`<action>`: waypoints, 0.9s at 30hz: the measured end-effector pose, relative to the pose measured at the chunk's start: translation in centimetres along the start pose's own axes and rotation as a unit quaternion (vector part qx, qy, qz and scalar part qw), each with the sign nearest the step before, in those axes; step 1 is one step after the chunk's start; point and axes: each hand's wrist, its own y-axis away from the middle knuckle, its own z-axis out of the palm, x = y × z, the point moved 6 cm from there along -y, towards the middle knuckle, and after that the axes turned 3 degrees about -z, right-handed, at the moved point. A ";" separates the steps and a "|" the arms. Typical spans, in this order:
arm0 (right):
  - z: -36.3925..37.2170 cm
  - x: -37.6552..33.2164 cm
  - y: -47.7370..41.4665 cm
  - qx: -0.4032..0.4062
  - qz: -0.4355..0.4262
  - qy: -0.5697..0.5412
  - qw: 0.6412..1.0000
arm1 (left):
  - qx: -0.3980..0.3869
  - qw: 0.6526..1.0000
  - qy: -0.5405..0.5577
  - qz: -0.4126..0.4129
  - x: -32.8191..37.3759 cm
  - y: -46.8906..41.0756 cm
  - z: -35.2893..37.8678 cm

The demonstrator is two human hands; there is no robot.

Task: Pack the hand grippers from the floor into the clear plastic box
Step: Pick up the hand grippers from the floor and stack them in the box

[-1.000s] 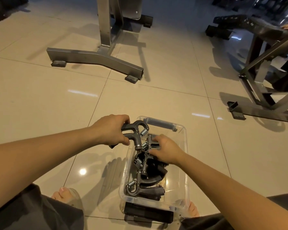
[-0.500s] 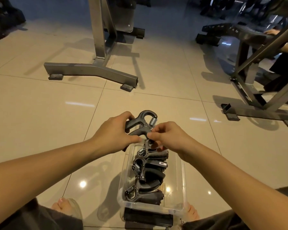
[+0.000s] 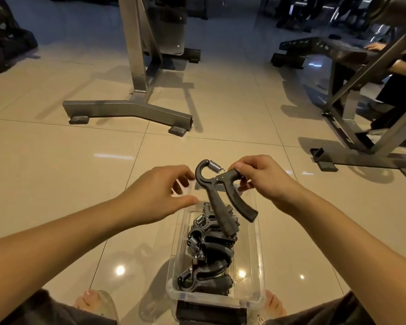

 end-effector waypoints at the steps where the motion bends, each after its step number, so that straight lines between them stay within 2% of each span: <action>1: -0.1 -0.1 0.0 0.000 -0.007 0.007 1.000 | 0.032 0.999 -0.029 0.027 0.2 0.0 -0.5; 3: -0.2 -0.2 0.1 -0.013 -0.026 0.013 0.999 | 0.048 0.994 -0.061 0.076 0.7 0.0 -0.9; 9: 1.1 -1.2 0.4 -0.098 -0.066 -0.002 0.993 | -0.025 0.984 -0.071 0.164 2.0 0.1 -0.1; 15: 1.1 -1.4 0.0 -0.037 -0.072 -0.027 0.996 | 0.027 0.973 -0.134 0.185 2.4 0.2 -0.1; 19: 1.1 -0.5 -0.4 0.003 -0.047 -0.018 0.999 | 0.072 0.976 -0.135 0.156 1.9 0.3 0.6; 21: 1.5 0.1 -0.3 -0.011 -0.054 0.035 0.998 | 0.089 0.986 -0.095 0.100 0.9 0.3 0.8; 23: 2.7 0.5 0.1 -0.048 -0.093 0.160 0.981 | 0.091 0.993 -0.063 0.042 -0.2 0.3 1.2; 25: 4.3 0.8 0.6 -0.066 -0.149 0.307 0.938 | 0.090 0.995 -0.050 -0.005 -0.9 0.3 1.6; 27: 5.2 1.2 0.9 -0.053 -0.184 0.404 0.894 | 0.091 0.994 -0.041 -0.038 -1.0 0.4 1.9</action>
